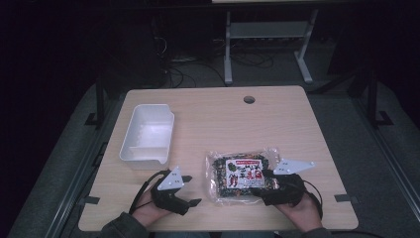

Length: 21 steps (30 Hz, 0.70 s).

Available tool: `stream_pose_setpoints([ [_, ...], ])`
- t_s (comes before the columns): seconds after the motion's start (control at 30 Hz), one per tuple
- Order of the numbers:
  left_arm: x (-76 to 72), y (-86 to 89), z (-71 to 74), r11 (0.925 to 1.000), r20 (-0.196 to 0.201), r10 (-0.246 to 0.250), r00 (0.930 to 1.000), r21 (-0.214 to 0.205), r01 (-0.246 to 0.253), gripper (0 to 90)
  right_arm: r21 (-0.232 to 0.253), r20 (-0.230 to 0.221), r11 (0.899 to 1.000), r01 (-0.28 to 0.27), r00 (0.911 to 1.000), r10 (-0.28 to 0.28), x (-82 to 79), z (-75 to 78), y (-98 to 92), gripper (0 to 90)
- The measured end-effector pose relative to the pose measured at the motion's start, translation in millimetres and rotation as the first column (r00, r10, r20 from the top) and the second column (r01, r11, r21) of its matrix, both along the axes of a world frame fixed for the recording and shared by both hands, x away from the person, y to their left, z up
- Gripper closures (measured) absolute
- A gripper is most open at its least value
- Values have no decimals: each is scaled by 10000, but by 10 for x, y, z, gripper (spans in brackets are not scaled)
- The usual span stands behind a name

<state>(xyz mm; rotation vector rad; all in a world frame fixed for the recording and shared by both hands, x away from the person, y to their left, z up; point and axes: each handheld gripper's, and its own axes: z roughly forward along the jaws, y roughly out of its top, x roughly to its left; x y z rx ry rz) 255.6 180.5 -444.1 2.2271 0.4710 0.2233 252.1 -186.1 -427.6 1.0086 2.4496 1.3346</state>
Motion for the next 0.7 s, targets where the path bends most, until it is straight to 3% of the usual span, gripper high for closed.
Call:
stream_pose_setpoints([
  [0.43, 3, 1, 1, 10000, 11, 9, 10000, -1, -9, 209, 178, -157, 9897, 1423, 9897, -1420, -29, 64, -383, 225],
  [0.6, 2, -3, 0, 10000, 32, -16, 10000, 38, 16, 208, 151, -420, 9741, 2255, 9735, -2247, -78, 51, -572, 243],
  [0.63, 2, -3, 0, 10000, 32, -16, 10000, 38, 16, 209, 151, -420, 9741, 2255, 9735, -2247, -78, 51, -572, 243],
  [0.7, 1, -9, -3, 10000, 22, -35, 10000, 55, 35, 209, 125, -566, 9648, 2626, 9635, -2616, -102, 24, -675, 271],
])
